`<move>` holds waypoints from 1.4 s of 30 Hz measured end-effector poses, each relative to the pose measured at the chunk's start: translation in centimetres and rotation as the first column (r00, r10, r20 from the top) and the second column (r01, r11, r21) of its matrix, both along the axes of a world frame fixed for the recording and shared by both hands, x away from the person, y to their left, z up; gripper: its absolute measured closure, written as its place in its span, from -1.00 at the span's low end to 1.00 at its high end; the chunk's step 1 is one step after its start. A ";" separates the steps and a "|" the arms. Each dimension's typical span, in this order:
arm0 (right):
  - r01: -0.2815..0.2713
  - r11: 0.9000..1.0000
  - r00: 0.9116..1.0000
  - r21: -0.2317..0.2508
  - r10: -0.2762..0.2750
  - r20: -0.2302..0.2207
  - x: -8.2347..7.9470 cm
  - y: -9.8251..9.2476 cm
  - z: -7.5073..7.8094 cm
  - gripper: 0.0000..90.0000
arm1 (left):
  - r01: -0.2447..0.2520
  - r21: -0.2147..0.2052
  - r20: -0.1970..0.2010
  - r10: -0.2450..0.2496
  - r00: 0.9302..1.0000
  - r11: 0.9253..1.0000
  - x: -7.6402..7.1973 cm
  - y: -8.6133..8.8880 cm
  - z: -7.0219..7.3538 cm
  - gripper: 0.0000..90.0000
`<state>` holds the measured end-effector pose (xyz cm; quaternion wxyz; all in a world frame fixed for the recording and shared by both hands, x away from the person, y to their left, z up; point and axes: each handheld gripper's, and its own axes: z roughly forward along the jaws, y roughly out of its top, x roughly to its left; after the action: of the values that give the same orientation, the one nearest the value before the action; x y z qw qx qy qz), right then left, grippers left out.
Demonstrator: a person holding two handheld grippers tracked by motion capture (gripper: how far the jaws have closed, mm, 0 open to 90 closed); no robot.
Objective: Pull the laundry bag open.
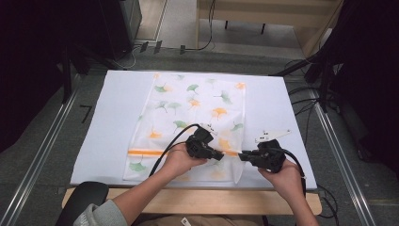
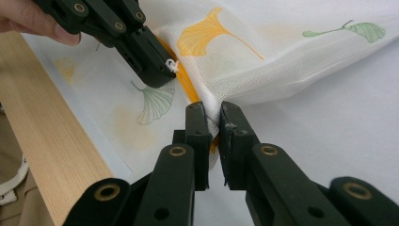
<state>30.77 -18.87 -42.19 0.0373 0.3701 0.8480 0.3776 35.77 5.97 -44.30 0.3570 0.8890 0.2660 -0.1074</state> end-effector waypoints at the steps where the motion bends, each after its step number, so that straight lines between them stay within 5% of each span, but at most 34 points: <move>1: 0.000 1.000 1.000 -0.002 0.000 0.002 0.0 0.0 0.0 0.88 | -0.012 -0.001 -0.003 0.012 1.000 1.000 0.0 0.2 0.0 1.00; 4: -0.001 1.000 1.000 -0.004 0.001 0.003 0.0 -0.1 0.0 0.88 | -0.031 -0.018 -0.037 0.031 0.999 0.999 0.3 0.6 -0.2 1.00; 10: 0.006 1.000 1.000 -0.008 -0.006 0.000 0.0 -0.2 0.0 0.89 | -0.029 -0.024 -0.034 0.028 0.999 0.999 0.2 0.4 -0.3 1.00; 14: 0.002 1.000 1.000 -0.008 -0.002 0.006 0.0 -0.1 0.0 0.89 | -0.018 0.007 0.002 0.018 1.000 1.000 0.1 0.5 -0.1 1.00; 23: 0.017 1.000 1.000 -0.010 -0.017 0.005 0.1 -0.5 -0.1 0.89 | -0.053 0.044 -0.027 0.054 0.998 0.998 0.7 2.6 0.0 1.00; 27: 0.012 1.000 1.000 -0.010 -0.012 0.007 0.1 -0.5 -0.1 0.88 | -0.061 0.059 -0.003 0.061 0.998 0.996 0.4 3.9 0.5 1.00; 42: 0.019 1.000 1.000 -0.019 -0.019 -0.002 0.2 -0.5 -0.2 0.88 | -0.077 0.005 -0.020 0.077 0.997 0.997 0.3 4.2 0.4 1.00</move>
<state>30.94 -19.35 -42.44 0.0433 0.3780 0.8481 0.3688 36.06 10.16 -43.85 0.3560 0.8778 0.3039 -0.1020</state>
